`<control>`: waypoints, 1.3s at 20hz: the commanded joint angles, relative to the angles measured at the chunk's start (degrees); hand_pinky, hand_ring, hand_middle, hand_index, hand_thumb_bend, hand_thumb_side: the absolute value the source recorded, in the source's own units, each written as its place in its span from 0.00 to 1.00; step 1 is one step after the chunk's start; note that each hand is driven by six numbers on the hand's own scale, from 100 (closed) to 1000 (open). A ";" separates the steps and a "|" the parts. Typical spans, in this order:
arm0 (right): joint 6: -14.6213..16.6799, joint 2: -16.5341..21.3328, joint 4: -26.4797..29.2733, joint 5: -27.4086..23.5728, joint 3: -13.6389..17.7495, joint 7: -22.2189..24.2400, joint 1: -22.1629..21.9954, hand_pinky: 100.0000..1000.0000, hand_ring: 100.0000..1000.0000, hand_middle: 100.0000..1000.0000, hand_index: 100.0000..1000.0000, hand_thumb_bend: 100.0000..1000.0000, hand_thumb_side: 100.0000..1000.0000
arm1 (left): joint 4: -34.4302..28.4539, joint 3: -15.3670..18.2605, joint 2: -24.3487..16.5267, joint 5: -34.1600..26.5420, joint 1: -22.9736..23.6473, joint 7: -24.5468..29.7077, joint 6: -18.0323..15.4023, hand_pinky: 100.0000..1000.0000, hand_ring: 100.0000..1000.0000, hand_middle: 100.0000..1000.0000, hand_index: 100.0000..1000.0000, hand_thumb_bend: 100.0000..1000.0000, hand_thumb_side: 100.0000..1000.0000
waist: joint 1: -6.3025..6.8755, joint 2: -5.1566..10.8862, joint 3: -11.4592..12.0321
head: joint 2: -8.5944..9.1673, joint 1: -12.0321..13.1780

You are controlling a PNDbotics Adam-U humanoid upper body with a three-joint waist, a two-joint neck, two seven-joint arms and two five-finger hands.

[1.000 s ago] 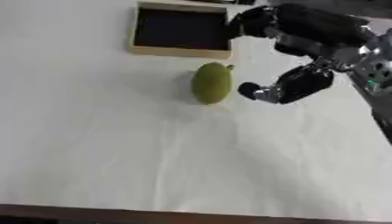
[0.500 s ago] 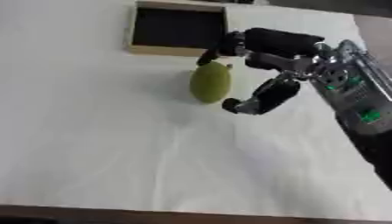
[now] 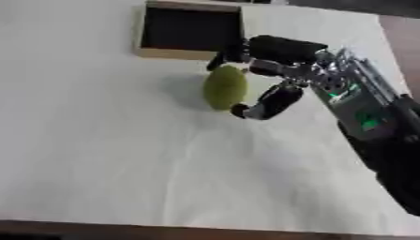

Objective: Pick up objects on the table and place them in the box.

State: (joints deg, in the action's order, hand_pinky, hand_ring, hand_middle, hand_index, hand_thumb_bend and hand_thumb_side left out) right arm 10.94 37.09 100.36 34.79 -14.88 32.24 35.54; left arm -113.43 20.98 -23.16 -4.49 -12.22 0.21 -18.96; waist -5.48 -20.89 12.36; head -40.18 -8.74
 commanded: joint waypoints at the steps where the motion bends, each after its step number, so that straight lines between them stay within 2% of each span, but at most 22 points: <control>1: 0.77 -0.14 -0.57 3.18 0.16 -1.69 1.19 0.89 0.89 0.80 0.86 0.29 0.00 | -1.16 0.05 -1.04 -0.31 -0.65 0.23 -0.07 0.64 0.72 0.72 0.74 0.00 0.52 | 0.33 0.86 0.10 | 0.75 -0.27; 7: 1.62 -1.56 -2.74 6.59 -0.36 -3.66 1.57 0.88 0.88 0.80 0.86 0.30 0.00 | -1.16 -0.01 -0.95 -0.38 -0.71 0.42 0.02 0.64 0.72 0.72 0.74 0.00 0.52 | 0.33 0.77 0.23 | 1.12 -0.31; 20: 2.07 -3.61 -11.33 10.30 -0.84 -4.04 2.25 0.86 0.83 0.78 0.86 0.26 0.00 | -1.16 -0.15 -0.79 -0.51 -0.83 0.81 0.19 0.64 0.73 0.72 0.74 0.00 0.52 | 0.40 0.64 0.48 | 1.42 -0.63; 21: 2.05 -3.68 -11.82 10.55 -0.79 -4.17 2.26 0.85 0.82 0.78 0.86 0.25 0.00 | -1.16 -0.17 -0.77 -0.50 -0.83 0.84 0.21 0.64 0.73 0.72 0.74 0.00 0.52 | 0.41 0.64 0.49 | 1.41 -0.65; 26: 1.81 -3.82 -12.89 10.01 -0.66 -5.67 2.24 0.80 0.74 0.70 0.84 0.29 0.00 | -1.16 -0.23 -0.73 -0.47 -0.83 1.01 0.31 0.64 0.73 0.72 0.74 0.00 0.52 | 0.36 0.65 0.56 | 1.42 -0.62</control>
State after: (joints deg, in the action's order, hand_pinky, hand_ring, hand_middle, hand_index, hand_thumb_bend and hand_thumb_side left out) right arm 12.86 32.31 87.62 44.89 -16.07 27.05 37.28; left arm -113.43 20.66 -23.08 -4.60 -12.56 1.01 -18.65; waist -5.46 -21.19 12.87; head -39.23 -9.21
